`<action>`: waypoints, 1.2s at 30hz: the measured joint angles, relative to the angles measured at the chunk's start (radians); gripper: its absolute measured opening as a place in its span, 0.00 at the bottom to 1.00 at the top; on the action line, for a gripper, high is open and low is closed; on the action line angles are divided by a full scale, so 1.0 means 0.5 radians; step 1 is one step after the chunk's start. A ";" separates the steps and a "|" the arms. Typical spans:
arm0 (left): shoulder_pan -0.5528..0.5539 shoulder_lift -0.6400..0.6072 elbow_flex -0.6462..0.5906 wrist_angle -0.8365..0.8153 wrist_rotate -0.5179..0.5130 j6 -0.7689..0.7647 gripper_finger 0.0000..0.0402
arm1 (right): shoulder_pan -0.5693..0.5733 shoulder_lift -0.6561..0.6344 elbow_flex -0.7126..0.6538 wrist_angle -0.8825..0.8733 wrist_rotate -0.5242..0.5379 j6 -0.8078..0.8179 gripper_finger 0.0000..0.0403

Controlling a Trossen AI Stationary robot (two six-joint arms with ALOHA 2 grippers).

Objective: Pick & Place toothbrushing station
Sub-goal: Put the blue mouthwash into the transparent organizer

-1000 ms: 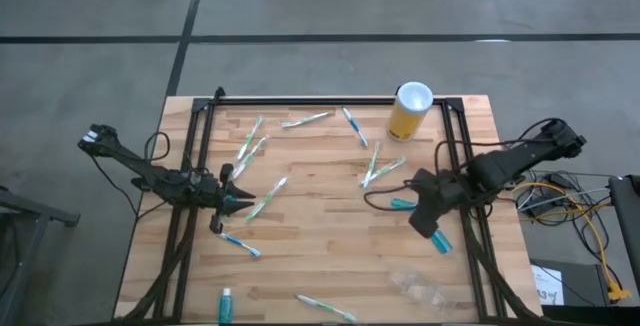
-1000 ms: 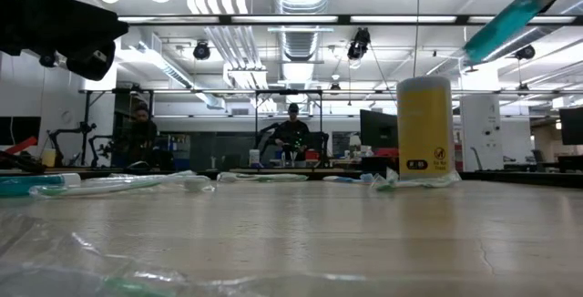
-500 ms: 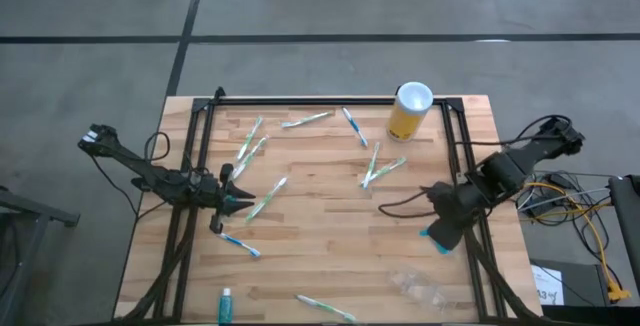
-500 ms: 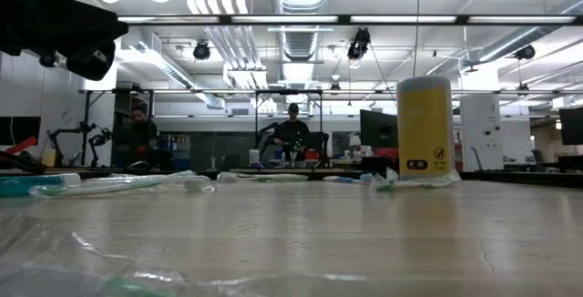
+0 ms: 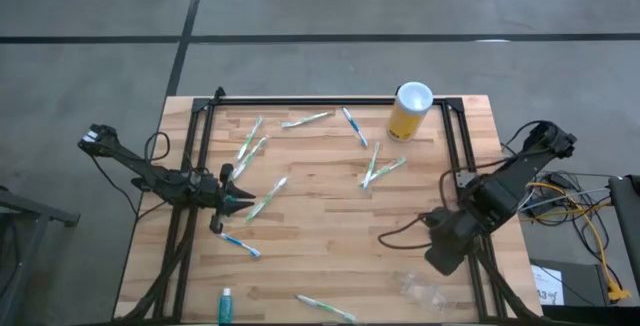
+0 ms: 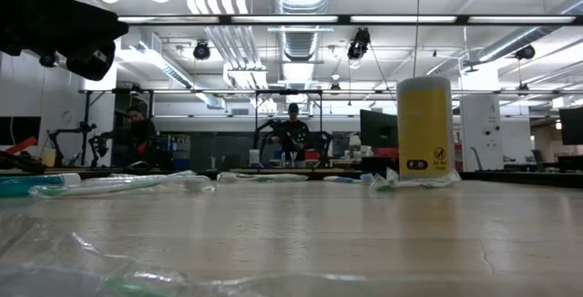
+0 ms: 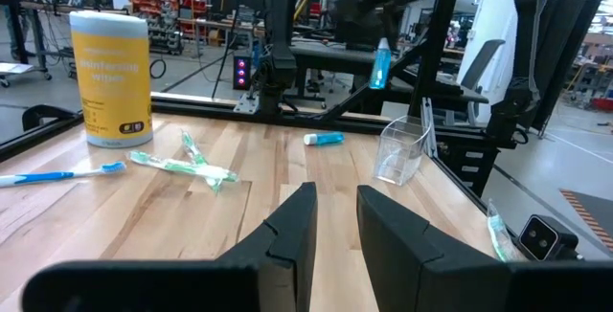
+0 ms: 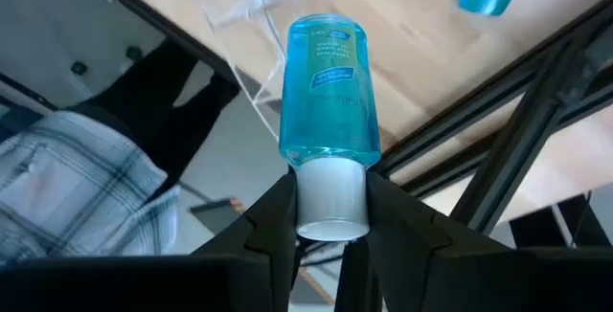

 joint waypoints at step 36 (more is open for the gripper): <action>0.000 0.000 0.000 -0.002 0.000 0.000 0.21 | 0.025 0.503 0.052 0.276 -0.186 0.128 0.26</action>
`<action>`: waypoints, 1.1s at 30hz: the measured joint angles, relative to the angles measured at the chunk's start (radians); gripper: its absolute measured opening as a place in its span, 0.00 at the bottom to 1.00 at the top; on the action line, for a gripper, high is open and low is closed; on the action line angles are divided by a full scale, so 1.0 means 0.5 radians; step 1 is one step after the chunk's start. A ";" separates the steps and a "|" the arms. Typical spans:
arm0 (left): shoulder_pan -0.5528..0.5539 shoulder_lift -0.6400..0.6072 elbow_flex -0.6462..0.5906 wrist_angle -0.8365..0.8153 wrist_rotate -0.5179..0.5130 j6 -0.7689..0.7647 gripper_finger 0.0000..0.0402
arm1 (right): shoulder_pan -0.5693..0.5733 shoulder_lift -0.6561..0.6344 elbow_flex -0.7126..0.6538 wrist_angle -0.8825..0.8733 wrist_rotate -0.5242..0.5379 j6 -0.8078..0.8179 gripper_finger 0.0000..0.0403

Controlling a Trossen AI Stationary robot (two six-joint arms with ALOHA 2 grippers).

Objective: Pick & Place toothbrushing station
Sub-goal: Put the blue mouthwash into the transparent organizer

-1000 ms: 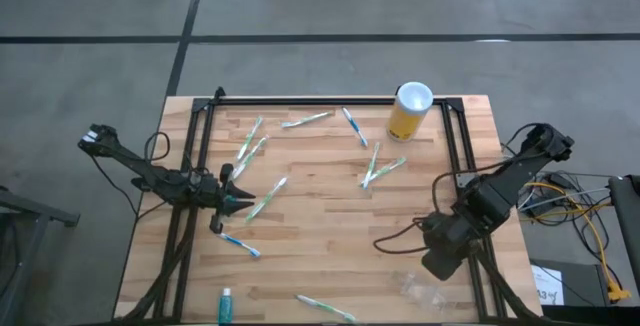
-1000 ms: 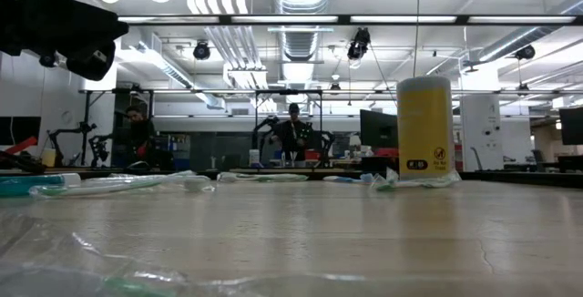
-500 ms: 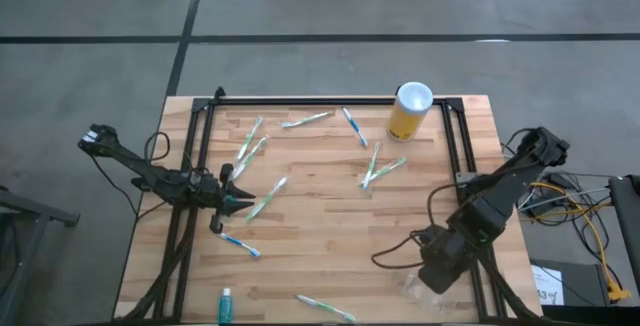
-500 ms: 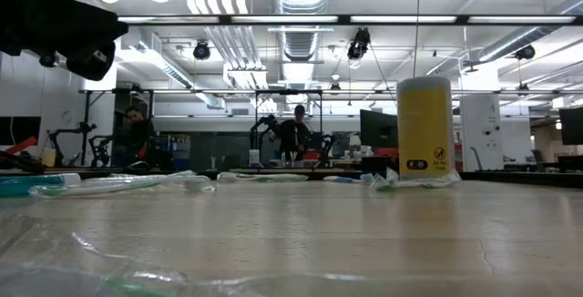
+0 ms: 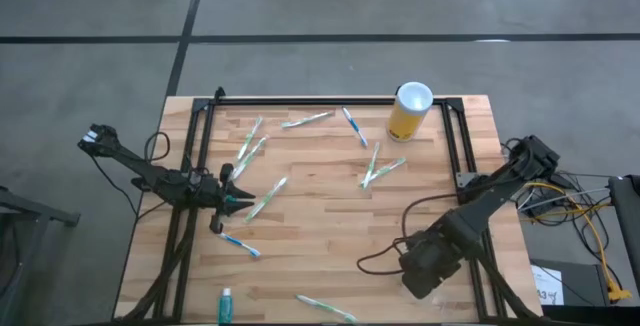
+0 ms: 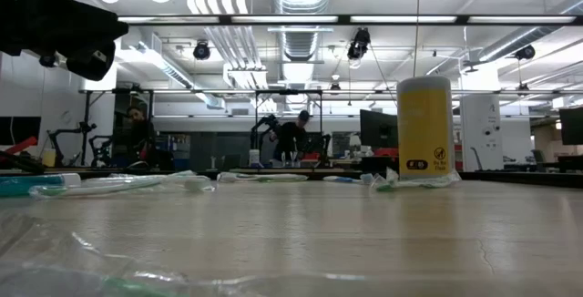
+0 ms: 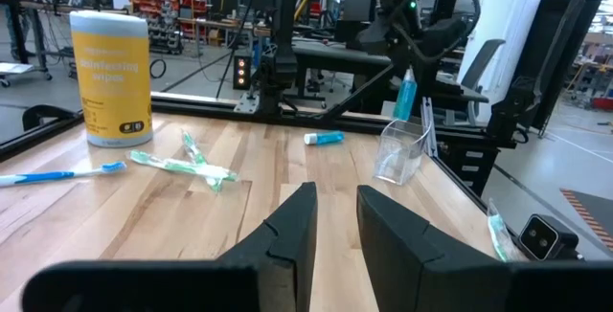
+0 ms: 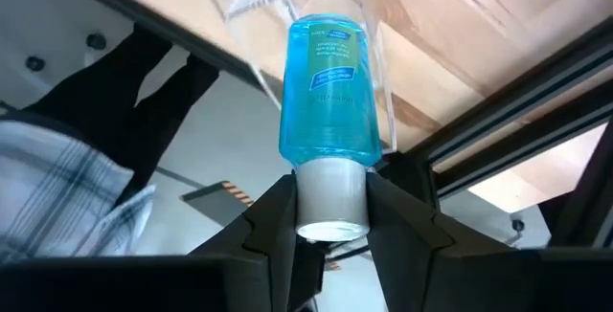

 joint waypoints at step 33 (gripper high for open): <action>0.000 0.000 0.000 0.000 0.000 0.000 0.21 | -0.091 0.317 -0.020 0.073 0.044 -0.003 0.27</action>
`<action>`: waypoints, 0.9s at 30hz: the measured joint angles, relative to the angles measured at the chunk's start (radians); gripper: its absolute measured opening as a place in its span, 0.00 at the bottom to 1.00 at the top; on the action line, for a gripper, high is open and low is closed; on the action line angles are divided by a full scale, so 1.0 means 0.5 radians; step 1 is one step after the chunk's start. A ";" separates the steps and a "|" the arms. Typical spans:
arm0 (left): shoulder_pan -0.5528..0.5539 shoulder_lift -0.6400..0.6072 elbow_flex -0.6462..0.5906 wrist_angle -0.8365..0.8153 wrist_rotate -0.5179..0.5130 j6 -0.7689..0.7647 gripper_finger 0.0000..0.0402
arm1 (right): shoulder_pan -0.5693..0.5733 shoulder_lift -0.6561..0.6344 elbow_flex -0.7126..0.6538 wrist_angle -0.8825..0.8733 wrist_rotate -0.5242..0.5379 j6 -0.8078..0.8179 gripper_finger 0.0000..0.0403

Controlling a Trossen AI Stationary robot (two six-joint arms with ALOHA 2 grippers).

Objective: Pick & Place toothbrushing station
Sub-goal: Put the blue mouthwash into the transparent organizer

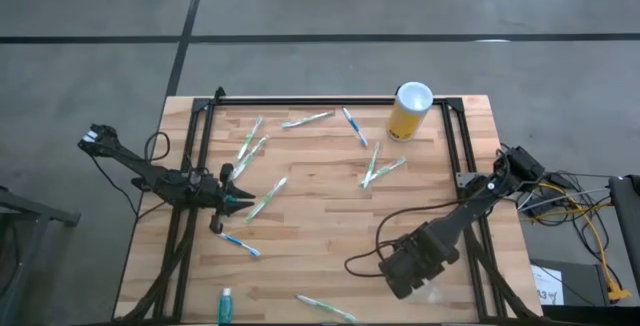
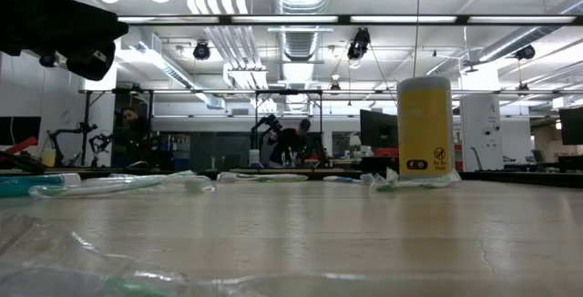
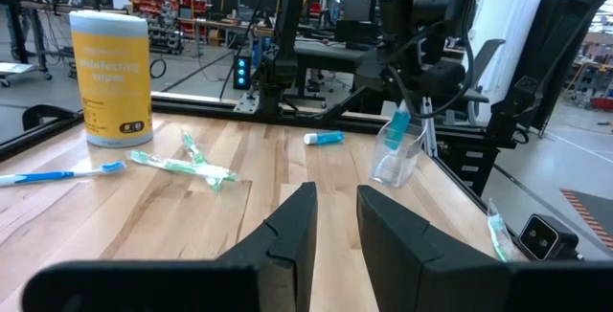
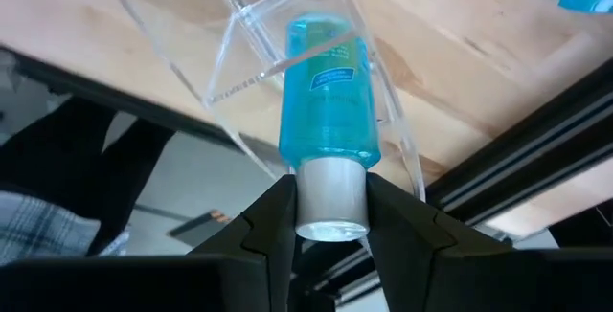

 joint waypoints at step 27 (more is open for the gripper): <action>0.000 0.000 0.000 0.000 0.000 0.000 0.21 | -0.002 -0.001 -0.055 0.099 0.025 0.023 0.30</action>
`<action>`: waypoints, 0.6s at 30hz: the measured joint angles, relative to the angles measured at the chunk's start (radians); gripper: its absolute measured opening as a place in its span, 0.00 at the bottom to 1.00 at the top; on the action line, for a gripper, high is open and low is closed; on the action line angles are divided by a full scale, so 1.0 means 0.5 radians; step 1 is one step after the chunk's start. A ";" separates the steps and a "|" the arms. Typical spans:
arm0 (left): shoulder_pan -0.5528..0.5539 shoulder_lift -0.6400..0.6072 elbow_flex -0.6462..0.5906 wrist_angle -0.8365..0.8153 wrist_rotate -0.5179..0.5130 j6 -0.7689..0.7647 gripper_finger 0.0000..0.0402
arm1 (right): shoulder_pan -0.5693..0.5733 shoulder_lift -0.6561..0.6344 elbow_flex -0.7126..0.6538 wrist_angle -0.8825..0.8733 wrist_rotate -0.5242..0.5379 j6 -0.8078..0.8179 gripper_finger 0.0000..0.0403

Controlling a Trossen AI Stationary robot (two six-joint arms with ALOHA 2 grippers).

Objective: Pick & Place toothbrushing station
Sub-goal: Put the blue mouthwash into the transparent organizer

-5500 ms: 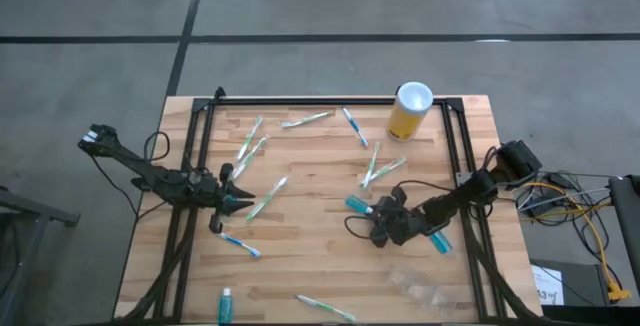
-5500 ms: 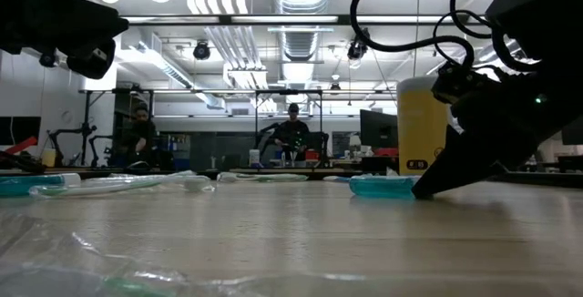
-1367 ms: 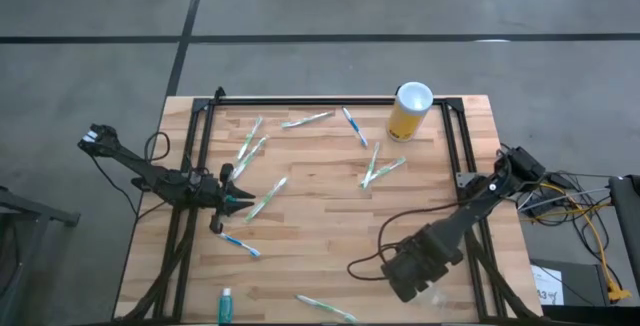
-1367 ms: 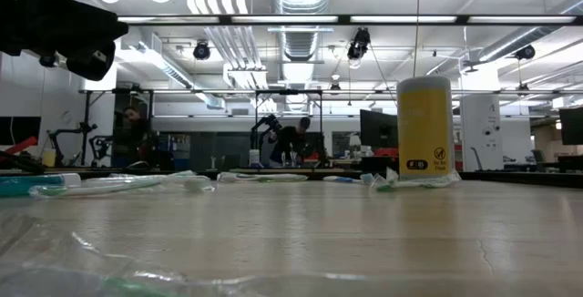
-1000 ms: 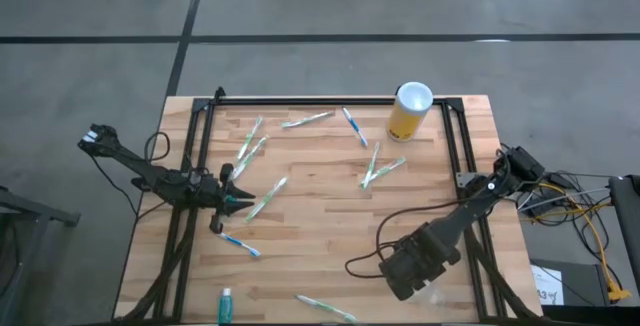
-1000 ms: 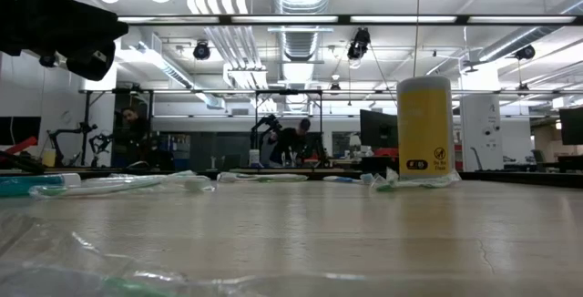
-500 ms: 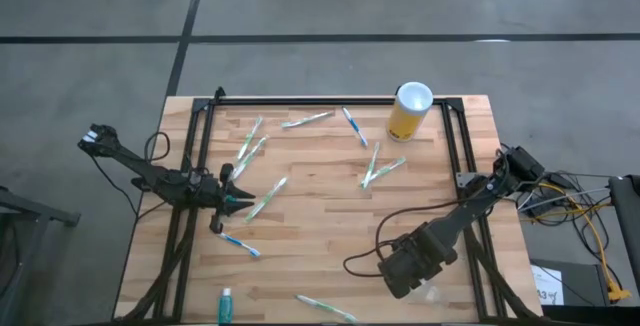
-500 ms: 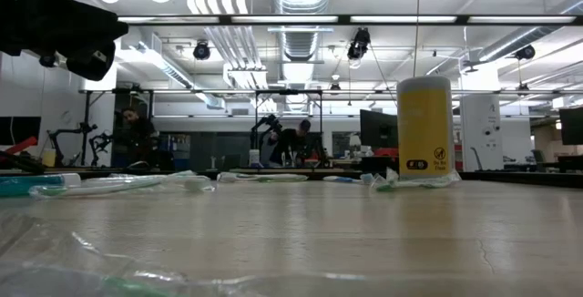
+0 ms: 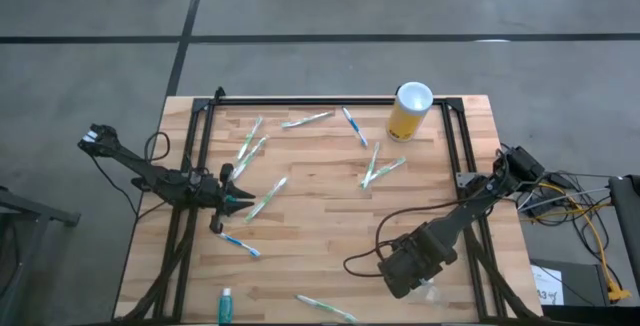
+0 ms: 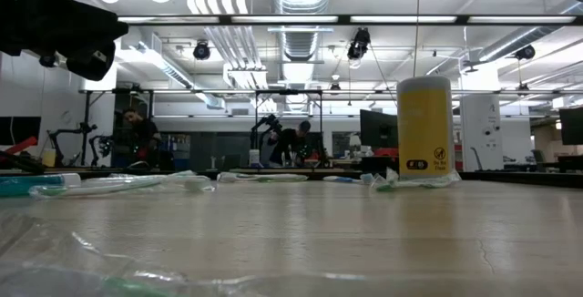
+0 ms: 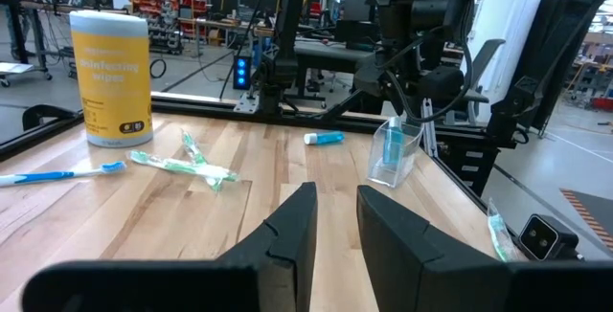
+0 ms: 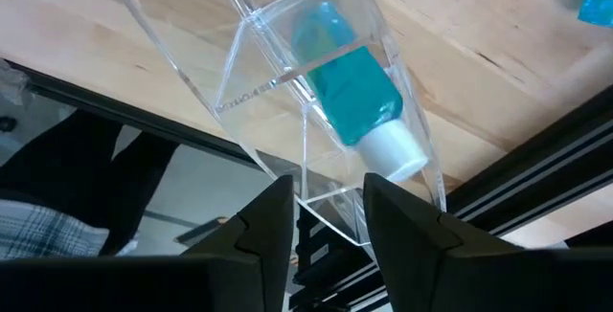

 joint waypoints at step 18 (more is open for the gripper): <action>0.000 0.000 0.000 0.000 0.000 0.000 0.21 | 0.148 -0.144 0.311 -0.826 0.787 0.296 0.34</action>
